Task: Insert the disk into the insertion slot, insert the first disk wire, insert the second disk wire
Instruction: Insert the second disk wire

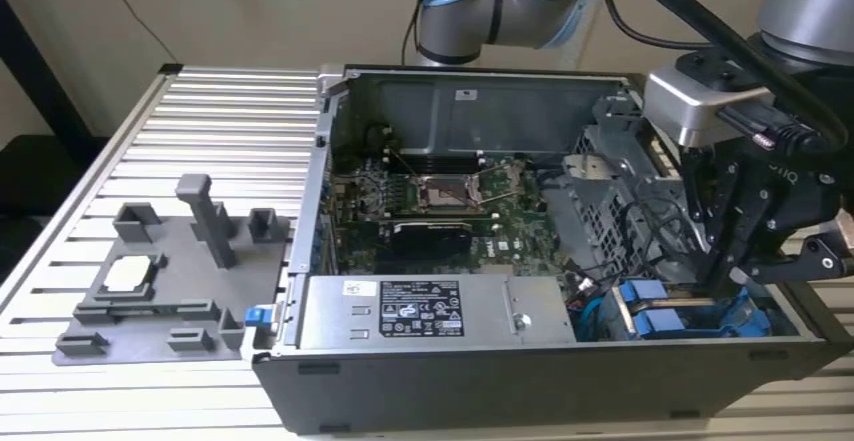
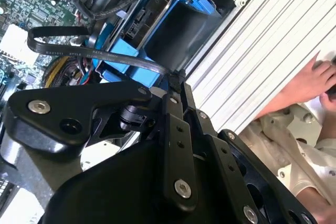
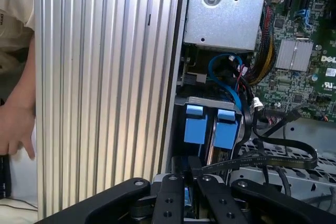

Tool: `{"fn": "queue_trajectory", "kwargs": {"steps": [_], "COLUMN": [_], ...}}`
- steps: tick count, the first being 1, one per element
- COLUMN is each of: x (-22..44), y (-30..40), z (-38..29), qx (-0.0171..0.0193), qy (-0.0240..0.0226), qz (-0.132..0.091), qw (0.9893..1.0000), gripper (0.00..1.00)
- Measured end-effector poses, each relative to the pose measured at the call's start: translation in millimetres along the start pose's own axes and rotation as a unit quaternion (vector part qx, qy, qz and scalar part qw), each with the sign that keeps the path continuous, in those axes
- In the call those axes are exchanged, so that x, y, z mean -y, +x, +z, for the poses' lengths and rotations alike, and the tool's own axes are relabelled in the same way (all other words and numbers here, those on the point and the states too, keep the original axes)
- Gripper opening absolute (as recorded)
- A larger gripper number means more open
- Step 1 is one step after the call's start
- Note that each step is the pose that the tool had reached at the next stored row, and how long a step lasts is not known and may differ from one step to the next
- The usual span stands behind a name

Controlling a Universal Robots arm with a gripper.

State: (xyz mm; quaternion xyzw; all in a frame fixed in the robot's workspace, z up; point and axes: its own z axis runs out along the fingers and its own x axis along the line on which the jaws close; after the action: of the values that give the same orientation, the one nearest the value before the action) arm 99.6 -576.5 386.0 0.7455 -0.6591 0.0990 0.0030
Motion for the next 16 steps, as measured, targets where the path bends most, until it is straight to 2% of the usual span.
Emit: {"fn": "queue_trajectory", "kwargs": {"steps": [6,7,8,9,13,16], "x": [0.0,0.0,0.0,0.0,0.0,0.0], "y": [0.1,0.2,0.1,0.1,0.1,0.1], "z": [0.0,0.0,0.1,0.0,0.0,0.0], "qx": [0.0003,0.0032,0.0090,0.0172,0.0530,0.0798], "qy": [0.0001,0.0004,0.0012,0.0022,0.0063,0.0094], "qz": [0.000,0.000,0.001,0.003,0.008,0.012], "qw": [1.0000,1.0000,1.0000,0.9998,0.9985,0.9967], "gripper": [0.16,0.16,0.16,0.16,0.16,0.16]}}
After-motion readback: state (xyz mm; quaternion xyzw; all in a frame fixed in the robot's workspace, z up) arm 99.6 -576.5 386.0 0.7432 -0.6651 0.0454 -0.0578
